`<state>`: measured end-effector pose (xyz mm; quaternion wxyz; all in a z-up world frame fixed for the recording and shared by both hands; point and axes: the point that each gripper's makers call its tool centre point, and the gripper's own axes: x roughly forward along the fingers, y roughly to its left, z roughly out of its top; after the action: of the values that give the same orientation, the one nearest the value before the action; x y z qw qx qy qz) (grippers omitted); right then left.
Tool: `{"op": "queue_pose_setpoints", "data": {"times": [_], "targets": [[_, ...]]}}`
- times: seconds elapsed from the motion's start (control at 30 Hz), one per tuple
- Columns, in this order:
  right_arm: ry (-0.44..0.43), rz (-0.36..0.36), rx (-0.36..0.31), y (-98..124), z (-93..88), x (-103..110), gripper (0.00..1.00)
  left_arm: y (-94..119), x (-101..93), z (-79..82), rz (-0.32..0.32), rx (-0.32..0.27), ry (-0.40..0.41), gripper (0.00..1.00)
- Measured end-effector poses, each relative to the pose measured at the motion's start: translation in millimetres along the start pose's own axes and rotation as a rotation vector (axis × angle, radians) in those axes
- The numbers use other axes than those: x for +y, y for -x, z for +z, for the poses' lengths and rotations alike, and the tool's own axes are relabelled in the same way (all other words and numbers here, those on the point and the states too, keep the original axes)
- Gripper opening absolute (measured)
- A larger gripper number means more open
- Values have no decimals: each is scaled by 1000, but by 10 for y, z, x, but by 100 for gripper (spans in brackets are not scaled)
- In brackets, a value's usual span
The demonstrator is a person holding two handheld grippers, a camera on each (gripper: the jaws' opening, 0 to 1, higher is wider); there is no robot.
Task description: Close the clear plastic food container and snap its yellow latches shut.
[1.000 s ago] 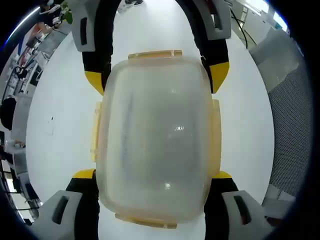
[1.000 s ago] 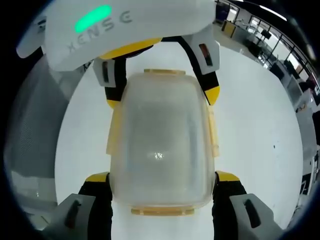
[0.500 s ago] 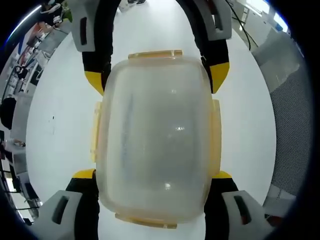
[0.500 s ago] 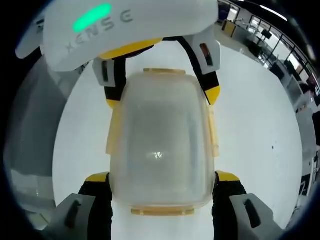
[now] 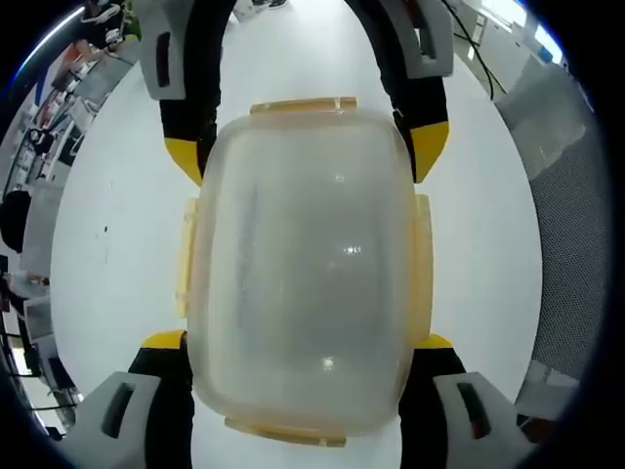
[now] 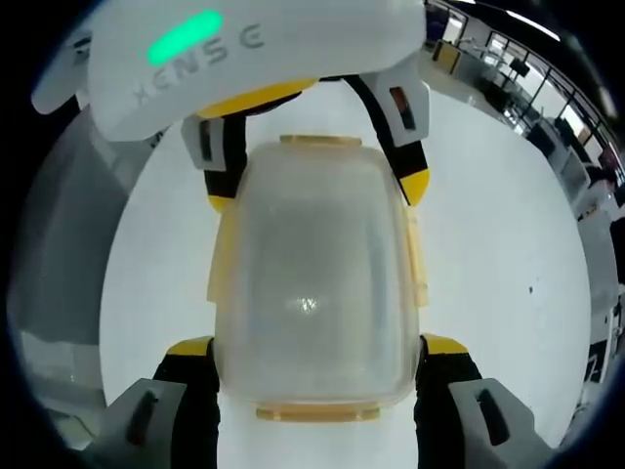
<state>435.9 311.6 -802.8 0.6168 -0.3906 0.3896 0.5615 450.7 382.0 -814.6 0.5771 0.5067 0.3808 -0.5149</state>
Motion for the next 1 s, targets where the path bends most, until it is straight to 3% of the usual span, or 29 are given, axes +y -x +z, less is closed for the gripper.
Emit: {"op": "queue_pose_setpoints", "data": {"times": [0.77, 1.0], "targets": [[2, -1, 8, 6, 2, -27, 83, 10, 21, -9, -8, 6, -3, 88], [2, -3, -5, 10, 6, -7, 85, 17, 36, -14, -7, 12, -47, 89]]}}
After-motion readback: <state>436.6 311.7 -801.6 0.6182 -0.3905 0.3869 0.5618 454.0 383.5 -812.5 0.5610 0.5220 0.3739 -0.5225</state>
